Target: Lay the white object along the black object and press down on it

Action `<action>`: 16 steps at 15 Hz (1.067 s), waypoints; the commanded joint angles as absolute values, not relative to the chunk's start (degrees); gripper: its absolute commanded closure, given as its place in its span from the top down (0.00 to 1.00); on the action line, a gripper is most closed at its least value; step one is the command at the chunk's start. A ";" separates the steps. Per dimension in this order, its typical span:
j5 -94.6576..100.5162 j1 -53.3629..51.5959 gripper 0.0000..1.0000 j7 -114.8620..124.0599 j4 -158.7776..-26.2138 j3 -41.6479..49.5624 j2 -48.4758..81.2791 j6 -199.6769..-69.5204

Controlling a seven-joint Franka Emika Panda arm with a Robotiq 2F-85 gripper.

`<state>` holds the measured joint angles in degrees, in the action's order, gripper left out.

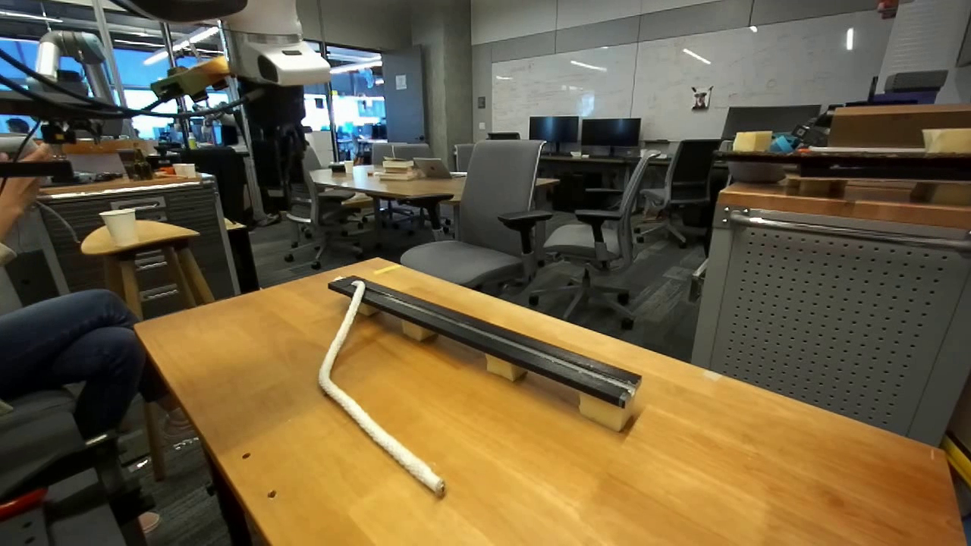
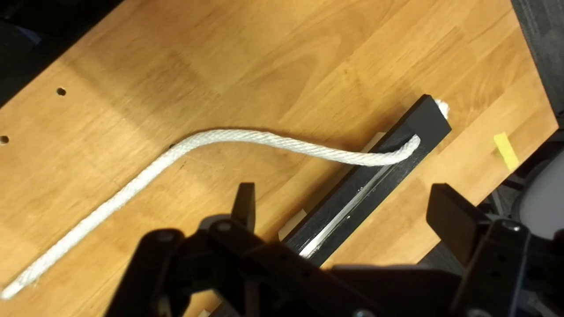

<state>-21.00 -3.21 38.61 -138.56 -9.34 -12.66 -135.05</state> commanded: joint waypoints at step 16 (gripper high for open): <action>-23.80 2.39 1.00 49.11 -137.21 0.14 -3.76 -144.62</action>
